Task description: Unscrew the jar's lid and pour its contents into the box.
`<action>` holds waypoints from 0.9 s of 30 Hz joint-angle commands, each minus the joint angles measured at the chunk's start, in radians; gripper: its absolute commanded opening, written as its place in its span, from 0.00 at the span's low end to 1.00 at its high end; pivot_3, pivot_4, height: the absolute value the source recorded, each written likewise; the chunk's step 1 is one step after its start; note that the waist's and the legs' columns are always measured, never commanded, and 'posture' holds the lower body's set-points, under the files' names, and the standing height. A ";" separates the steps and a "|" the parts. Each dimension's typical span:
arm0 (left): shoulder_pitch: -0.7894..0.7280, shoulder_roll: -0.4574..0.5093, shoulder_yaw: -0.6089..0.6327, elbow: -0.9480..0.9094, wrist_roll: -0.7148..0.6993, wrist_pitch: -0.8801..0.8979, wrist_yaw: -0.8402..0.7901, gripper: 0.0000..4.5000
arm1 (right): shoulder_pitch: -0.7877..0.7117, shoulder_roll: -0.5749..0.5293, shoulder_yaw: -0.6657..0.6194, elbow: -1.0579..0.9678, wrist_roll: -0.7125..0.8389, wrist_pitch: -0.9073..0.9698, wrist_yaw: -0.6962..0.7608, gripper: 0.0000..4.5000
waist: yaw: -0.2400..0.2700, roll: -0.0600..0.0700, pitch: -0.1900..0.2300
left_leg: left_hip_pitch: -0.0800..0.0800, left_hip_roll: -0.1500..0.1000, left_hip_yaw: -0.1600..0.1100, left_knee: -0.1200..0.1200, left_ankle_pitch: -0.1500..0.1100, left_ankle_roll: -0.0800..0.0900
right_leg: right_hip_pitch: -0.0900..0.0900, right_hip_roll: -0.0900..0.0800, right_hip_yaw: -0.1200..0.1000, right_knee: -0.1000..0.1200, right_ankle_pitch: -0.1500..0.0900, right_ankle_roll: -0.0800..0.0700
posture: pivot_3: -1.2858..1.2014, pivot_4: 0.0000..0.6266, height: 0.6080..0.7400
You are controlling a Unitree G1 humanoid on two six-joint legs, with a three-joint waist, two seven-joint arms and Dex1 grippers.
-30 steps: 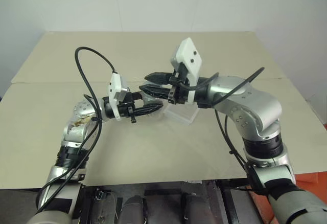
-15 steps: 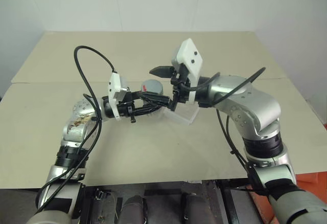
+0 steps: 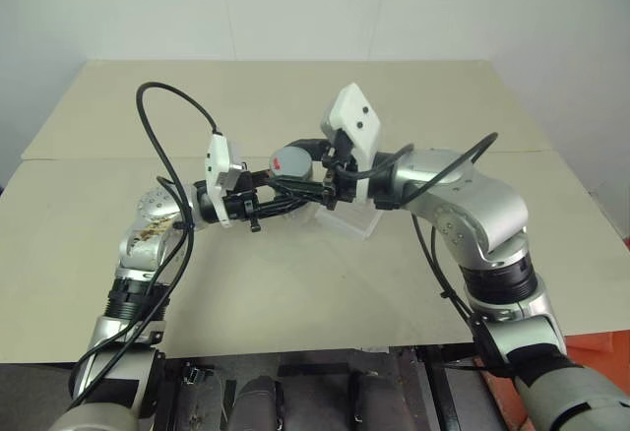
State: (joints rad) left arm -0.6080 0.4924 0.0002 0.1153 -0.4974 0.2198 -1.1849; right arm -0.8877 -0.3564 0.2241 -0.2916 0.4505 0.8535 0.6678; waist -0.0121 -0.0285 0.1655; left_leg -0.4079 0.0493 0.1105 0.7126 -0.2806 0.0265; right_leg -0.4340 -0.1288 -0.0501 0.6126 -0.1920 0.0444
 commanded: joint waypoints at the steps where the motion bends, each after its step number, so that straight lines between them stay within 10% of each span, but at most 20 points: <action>1: 0.020 0.017 0.013 -0.065 -0.022 0.011 -0.016 0.43 | -0.012 -0.002 -0.030 -0.012 -0.011 -0.049 0.002 0.62 | 0.000 0.000 0.000 | 0.000 0.000 0.000 0.000 0.000 0.000 | 0.000 0.000 0.000 0.000 0.000 0.000 | 0.52 0.24 1.00; 16: 0.039 0.136 -0.023 -0.211 -0.193 0.121 -0.357 0.43 | -0.088 -0.046 0.044 0.313 0.134 -0.376 0.813 0.62 | -0.001 0.000 0.000 | 0.001 0.000 0.000 0.000 0.000 0.000 | 0.000 0.000 0.001 0.001 0.000 0.000 | 0.52 0.24 1.00; 20: 0.035 0.118 -0.029 -0.217 -0.177 0.115 -0.326 0.43 | -0.117 -0.010 0.055 0.400 0.081 -0.435 0.817 0.62 | -0.001 0.000 0.000 | 0.001 0.000 0.000 0.000 0.000 0.000 | 0.000 0.000 0.001 0.001 0.000 0.000 | 0.52 0.24 1.00; 27: 0.064 0.116 0.033 -0.183 -0.140 0.087 -0.231 0.43 | -0.067 -0.017 -0.012 0.318 0.078 -0.406 0.708 0.99 | 0.001 0.000 0.000 | 0.000 0.000 0.000 0.000 0.001 -0.001 | -0.001 0.000 0.000 0.001 0.000 0.000 | 0.52 0.24 1.00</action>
State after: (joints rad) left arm -0.5446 0.6071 -0.0086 -0.0616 -0.6298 0.3286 -1.4439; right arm -0.9585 -0.3619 0.2556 0.0795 0.5240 0.4455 1.4088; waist -0.0112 -0.0282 0.1655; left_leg -0.4082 0.0495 0.1106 0.7128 -0.2799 0.0253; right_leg -0.4353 -0.1285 -0.0498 0.6138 -0.1921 0.0446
